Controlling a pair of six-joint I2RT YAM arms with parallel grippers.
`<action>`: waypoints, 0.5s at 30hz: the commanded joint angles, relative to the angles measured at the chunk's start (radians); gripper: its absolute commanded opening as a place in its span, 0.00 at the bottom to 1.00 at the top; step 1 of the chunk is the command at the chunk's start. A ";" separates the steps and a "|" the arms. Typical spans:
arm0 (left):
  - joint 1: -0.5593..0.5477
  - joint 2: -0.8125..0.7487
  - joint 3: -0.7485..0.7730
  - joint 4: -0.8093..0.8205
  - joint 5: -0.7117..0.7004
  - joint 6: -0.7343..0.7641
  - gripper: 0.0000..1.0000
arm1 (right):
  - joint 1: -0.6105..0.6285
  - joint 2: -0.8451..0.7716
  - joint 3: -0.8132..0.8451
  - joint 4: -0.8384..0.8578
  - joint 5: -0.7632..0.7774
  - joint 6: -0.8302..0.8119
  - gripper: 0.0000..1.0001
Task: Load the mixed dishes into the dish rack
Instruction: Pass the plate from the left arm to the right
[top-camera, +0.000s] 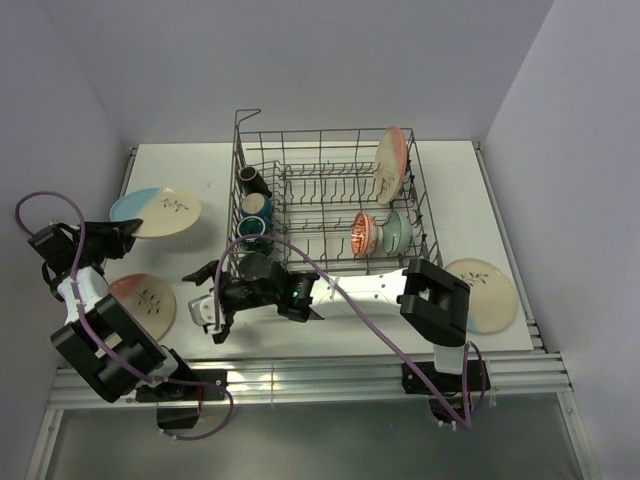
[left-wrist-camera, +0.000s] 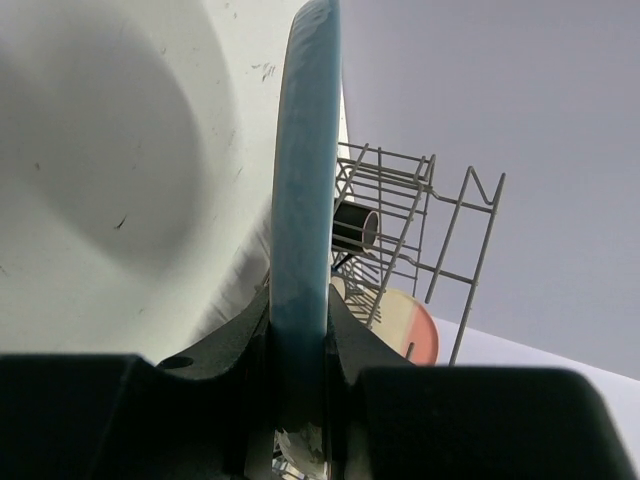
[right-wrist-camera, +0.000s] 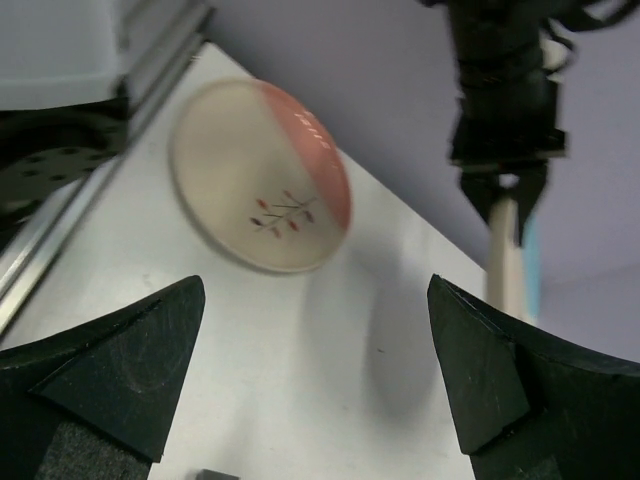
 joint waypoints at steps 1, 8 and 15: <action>0.004 -0.046 0.069 0.137 0.096 -0.047 0.00 | -0.009 -0.051 0.011 -0.074 -0.172 -0.071 1.00; 0.002 -0.059 0.057 0.180 0.117 -0.063 0.00 | -0.021 -0.081 0.013 -0.135 -0.232 -0.143 0.98; -0.028 -0.072 0.061 0.369 0.174 -0.151 0.00 | -0.113 -0.139 0.192 -0.606 -0.479 -0.345 0.91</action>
